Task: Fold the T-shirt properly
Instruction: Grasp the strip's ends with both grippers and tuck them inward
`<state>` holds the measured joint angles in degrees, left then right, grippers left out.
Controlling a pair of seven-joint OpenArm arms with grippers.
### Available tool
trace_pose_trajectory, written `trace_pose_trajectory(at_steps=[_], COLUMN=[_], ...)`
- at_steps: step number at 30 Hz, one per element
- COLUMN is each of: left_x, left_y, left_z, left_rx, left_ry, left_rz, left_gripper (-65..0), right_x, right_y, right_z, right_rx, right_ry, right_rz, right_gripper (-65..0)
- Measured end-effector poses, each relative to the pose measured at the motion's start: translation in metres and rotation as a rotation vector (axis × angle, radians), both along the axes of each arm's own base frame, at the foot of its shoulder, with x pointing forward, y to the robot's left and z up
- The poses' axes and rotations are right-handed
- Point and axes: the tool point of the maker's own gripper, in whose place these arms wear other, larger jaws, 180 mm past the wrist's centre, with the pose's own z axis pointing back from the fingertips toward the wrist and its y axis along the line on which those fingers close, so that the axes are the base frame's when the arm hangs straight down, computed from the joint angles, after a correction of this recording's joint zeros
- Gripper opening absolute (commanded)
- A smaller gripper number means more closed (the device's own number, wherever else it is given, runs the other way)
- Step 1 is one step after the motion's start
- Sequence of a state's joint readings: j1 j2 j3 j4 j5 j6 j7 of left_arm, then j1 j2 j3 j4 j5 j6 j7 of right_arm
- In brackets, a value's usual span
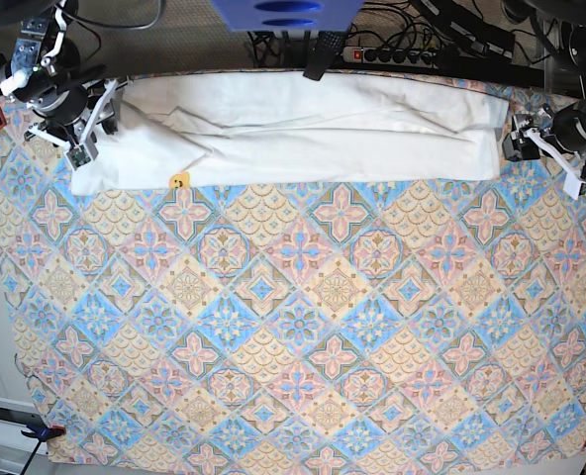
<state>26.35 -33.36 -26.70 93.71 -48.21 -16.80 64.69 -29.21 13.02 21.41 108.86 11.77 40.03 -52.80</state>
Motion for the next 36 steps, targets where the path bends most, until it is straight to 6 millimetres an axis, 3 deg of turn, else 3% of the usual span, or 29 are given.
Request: trace_pose_trajectory(at_steps=[5,9,15,24,27,34,36], left_x=[-0.009,-0.003,-0.002,0.003,0.009,0.004,0.005], left_y=[0.000,-0.020,-0.027,-0.061,-0.070,-0.086,-0.088], left_z=[-0.019,-0.031,-0.049,-0.066,-0.066,-0.071,-0.071], left_rx=[-0.005,-0.056,-0.076,-0.114,-0.134,-0.181,-0.190], left_ry=[0.063,0.074,0.099,0.094,0.067,0.076,0.070], left_rz=[-0.045,-0.091,-0.087,-0.155,-0.151,-0.150,-0.147], left_gripper=[-9.6,-9.6,-9.6,-10.3,-17.9,-52.0,-51.7], right_x=[0.005,0.002,0.003,0.002,0.003,0.003,0.003], right_y=[0.003,0.001,0.003,0.003,0.003,0.003,0.003], right_z=[0.002,0.000,0.001,0.000,0.001,0.001,0.001], right_rx=[0.009,0.000,0.009,0.005,0.007,0.007,0.007], right_ry=[-0.016,0.000,-0.009,-0.005,-0.006,-0.006,-0.007], right_rz=[0.006,0.004,0.006,0.006,0.006,0.008,0.006], right_gripper=[-44.6,-44.6,-44.6,-44.6,-44.6,-44.6,-44.6])
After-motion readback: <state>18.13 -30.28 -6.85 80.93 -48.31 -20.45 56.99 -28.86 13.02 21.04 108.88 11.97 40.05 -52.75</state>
